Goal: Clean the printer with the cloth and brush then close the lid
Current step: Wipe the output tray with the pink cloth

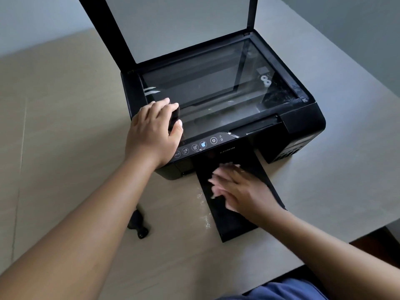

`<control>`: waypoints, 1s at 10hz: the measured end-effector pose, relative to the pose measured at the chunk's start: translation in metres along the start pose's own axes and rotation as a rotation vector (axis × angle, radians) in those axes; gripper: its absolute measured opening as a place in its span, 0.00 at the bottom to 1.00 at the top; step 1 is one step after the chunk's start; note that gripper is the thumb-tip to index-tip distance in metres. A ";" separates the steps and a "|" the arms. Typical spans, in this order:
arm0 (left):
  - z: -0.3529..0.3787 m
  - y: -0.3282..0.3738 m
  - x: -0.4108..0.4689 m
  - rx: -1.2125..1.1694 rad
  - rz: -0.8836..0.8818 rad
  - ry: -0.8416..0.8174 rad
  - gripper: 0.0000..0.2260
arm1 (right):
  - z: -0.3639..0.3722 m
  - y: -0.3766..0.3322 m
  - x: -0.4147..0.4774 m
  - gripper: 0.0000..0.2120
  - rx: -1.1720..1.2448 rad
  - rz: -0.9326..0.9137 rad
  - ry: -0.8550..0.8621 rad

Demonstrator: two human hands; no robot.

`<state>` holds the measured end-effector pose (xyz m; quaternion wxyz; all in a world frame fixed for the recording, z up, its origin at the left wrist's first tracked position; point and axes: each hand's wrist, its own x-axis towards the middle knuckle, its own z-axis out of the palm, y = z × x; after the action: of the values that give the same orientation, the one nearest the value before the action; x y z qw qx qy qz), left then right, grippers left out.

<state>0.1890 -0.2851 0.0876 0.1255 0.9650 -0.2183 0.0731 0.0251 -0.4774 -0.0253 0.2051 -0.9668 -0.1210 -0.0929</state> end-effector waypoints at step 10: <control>-0.001 -0.001 0.000 0.011 0.002 -0.017 0.19 | 0.012 -0.014 -0.041 0.24 -0.127 -0.066 -0.113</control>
<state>0.1898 -0.2839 0.0884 0.1181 0.9660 -0.2201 0.0664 -0.0164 -0.4680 -0.0408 0.1329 -0.9770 -0.1581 -0.0524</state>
